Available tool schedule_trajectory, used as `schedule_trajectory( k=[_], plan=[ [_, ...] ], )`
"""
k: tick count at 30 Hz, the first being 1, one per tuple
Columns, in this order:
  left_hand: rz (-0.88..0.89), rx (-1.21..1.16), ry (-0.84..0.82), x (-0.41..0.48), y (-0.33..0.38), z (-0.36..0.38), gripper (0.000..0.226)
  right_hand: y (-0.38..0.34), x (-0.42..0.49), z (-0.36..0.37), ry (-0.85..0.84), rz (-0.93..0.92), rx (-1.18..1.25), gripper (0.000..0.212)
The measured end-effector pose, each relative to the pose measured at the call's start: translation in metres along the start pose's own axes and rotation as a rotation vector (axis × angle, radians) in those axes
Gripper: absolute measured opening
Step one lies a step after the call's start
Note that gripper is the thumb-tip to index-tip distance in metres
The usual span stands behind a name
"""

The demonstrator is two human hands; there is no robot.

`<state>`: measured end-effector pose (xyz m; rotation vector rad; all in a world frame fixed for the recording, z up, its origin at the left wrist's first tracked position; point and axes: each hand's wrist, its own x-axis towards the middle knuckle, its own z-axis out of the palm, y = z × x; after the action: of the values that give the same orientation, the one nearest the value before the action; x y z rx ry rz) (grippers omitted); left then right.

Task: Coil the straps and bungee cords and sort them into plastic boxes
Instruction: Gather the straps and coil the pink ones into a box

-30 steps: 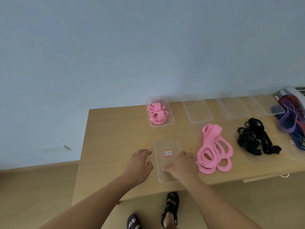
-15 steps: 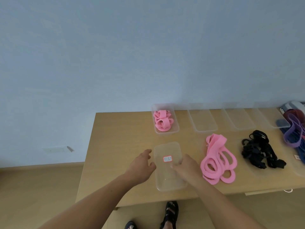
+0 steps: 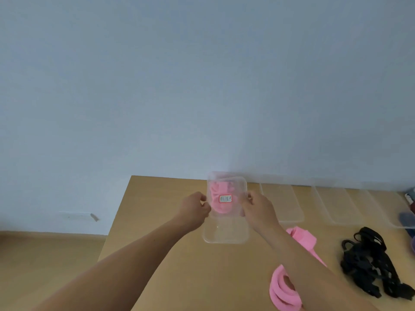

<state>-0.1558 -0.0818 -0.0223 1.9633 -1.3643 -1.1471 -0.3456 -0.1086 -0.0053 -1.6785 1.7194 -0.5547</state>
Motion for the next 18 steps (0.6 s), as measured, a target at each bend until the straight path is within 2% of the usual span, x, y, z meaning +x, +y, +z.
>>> schedule_trajectory(
  k=[4, 11, 18],
  plan=[
    [-0.074, 0.041, 0.079, 0.033, 0.012, 0.006, 0.018, 0.003, 0.051, 0.002, -0.039, -0.019, -0.149, 0.034],
    [-0.146, 0.226, 0.144, 0.071, 0.017, 0.019, 0.019, 0.019, 0.109, 0.020, -0.116, 0.016, -0.175, 0.024],
    [-0.195, 0.123, 0.189, 0.080, 0.010, 0.027, 0.020, 0.040, 0.121, 0.026, -0.142, 0.072, -0.174, 0.035]
  ],
)
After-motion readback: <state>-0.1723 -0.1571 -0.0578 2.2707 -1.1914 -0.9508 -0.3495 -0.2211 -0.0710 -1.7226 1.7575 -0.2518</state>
